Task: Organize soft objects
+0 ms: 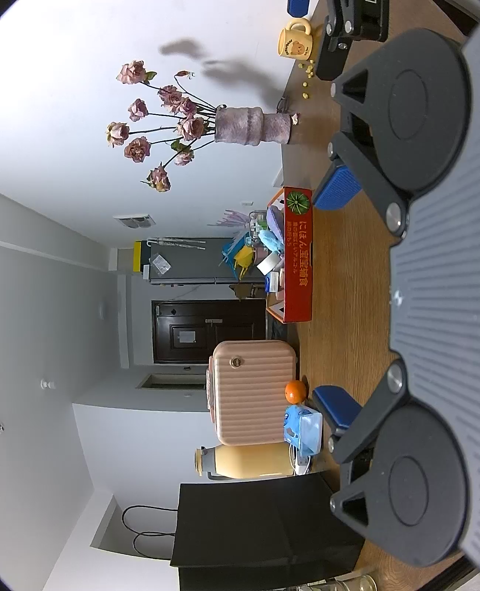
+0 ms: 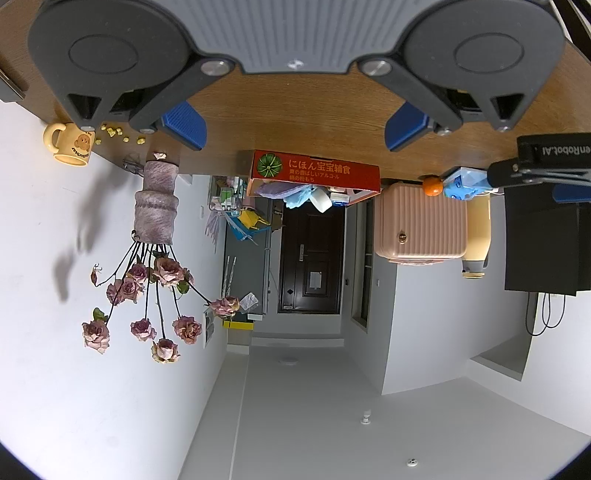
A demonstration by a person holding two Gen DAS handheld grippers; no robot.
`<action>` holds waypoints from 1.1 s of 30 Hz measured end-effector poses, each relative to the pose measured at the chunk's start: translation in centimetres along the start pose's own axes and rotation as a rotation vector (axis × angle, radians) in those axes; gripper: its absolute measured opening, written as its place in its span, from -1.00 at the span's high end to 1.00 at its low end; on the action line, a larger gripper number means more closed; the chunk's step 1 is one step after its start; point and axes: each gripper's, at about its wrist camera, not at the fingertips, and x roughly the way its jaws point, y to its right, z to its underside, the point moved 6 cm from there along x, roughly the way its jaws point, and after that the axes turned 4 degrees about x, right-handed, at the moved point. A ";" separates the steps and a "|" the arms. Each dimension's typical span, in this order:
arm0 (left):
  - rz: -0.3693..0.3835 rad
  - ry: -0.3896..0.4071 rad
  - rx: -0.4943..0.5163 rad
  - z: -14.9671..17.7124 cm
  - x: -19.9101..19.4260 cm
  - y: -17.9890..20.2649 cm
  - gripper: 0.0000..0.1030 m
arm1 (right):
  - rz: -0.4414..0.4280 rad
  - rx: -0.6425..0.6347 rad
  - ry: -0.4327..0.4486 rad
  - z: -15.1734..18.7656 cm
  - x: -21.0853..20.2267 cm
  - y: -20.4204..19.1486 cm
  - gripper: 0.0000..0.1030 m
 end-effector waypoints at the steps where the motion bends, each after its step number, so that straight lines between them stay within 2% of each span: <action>1: 0.000 0.001 0.001 0.0 0.0 0.0 -1.00 | 0.000 0.000 0.000 0.0 0.0 0.0 -1.00; 33: -0.010 0.006 0.014 0.3 -0.1 0.0 -1.00 | 0.000 0.000 0.000 0.1 0.0 0.0 -1.00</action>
